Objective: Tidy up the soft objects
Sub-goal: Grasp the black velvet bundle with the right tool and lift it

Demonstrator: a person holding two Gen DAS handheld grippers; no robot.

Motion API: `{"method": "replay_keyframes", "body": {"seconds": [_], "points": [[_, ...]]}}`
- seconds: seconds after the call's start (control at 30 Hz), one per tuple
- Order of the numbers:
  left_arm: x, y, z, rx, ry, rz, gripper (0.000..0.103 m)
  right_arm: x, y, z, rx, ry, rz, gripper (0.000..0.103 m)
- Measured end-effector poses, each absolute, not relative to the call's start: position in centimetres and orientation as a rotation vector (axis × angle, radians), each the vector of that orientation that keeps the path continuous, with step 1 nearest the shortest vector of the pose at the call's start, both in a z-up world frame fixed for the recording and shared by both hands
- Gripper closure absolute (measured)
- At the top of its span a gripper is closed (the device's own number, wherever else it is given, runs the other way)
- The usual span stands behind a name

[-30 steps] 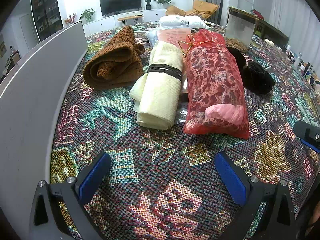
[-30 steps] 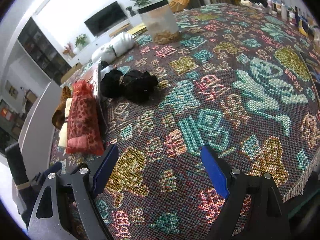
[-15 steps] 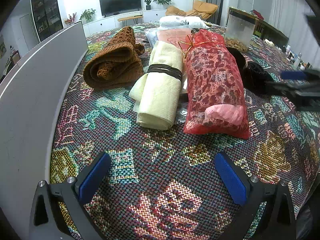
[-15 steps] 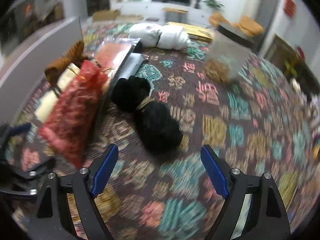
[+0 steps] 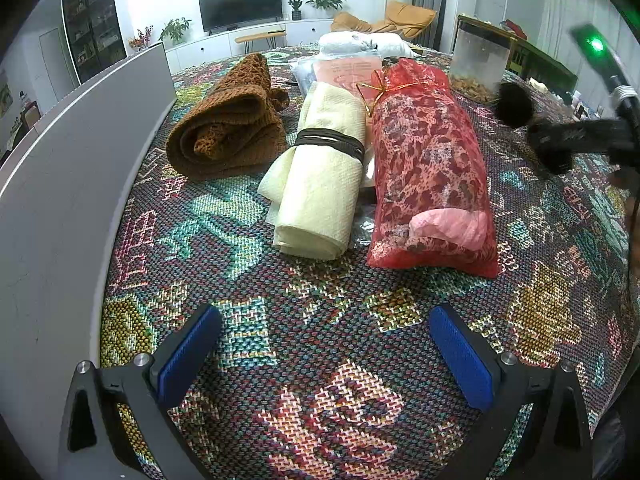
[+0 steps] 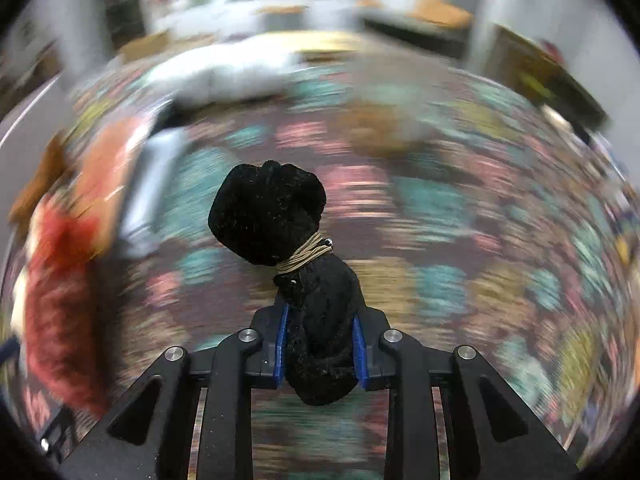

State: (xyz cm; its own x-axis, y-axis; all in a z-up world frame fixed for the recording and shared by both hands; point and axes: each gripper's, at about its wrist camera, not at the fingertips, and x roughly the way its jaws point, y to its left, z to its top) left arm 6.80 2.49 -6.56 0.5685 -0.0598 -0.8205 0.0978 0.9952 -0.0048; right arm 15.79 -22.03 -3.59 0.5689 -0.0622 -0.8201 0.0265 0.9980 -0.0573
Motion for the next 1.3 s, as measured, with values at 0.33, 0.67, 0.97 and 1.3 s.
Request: {"method": "replay_keyframes", "body": {"seconds": [0.33,0.67,0.97,1.3], "points": [[6.8,2.5,-6.6,0.043,0.961,-0.093,0.000,14.2,-26.9,-5.7,0.109,0.934,-0.184,0.055],[6.8,2.4,-6.5,0.043,0.961,-0.093,0.000,13.2,-26.5,-7.0,0.108,0.902,-0.200,0.012],[6.8,2.5,-6.6,0.043,0.960,-0.092,0.000,13.3,-26.5,-7.0,0.106,0.903,-0.203,0.011],[6.8,2.5,-6.6,0.043,0.960,-0.092,0.000,13.3,-26.5,-7.0,0.106,0.903,-0.203,0.011]]}}
